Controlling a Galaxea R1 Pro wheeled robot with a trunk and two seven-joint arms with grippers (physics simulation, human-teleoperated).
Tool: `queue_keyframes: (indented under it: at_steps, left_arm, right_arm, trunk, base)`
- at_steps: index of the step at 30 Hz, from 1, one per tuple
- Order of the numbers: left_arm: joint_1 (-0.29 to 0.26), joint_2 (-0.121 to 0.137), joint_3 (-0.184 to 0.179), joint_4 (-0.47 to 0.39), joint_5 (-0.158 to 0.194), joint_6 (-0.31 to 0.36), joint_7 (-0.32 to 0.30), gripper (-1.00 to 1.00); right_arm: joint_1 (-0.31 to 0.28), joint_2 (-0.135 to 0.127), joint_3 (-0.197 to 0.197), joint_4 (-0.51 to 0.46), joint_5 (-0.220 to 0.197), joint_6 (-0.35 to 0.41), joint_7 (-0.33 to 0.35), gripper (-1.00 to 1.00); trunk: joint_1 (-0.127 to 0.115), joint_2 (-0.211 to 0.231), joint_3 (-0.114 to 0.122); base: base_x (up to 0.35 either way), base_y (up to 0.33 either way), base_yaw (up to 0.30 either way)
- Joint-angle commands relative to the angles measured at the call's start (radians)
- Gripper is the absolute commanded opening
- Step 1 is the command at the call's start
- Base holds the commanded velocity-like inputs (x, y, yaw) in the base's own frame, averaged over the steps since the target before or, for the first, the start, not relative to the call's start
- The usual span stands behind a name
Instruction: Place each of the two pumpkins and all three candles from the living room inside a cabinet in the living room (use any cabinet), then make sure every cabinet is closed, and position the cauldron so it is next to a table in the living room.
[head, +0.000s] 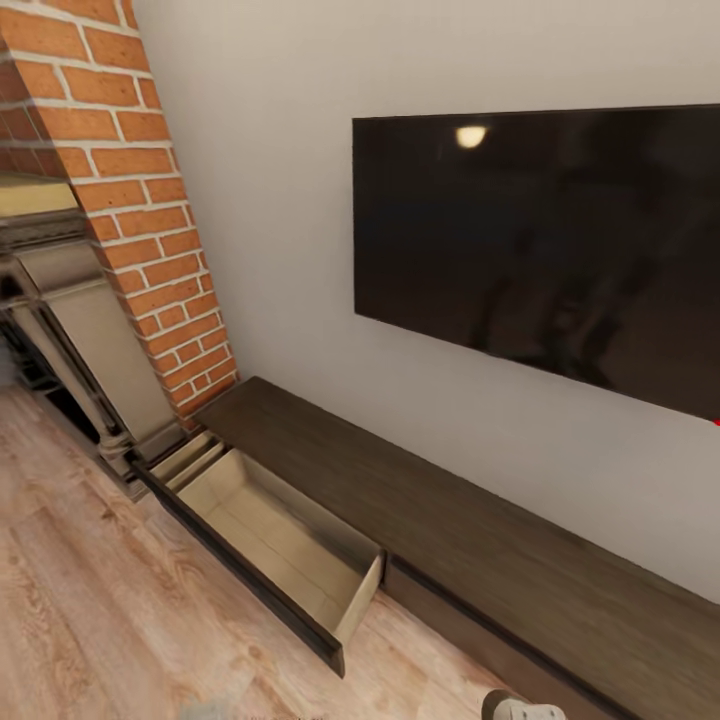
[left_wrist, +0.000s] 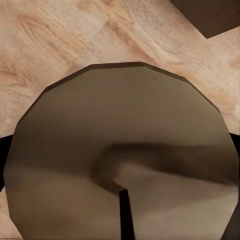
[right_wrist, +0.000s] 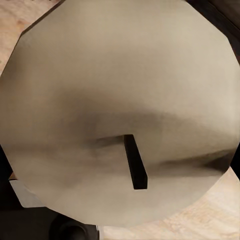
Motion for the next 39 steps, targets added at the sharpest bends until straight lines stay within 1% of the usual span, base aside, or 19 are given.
queue_keyframes:
  at_steps: [1, 39]
  left_arm:
    - [0.001, 0.000, 0.000, 0.000, -0.001, 0.000, 0.002, -1.00]
    - [0.005, 0.000, 0.000, 0.000, -0.001, -0.006, 0.003, -1.00]
  right_arm:
    - [0.000, 0.000, 0.001, 0.000, 0.000, 0.000, -0.001, -1.00]
    - [0.000, 0.000, 0.001, 0.001, 0.004, 0.001, -0.001, -1.00]
  trunk:
    - [0.000, 0.000, 0.000]
    - [0.000, 0.000, 0.000]
  base:
    - [0.000, 0.000, 0.289]
    - [0.000, 0.000, 0.289]
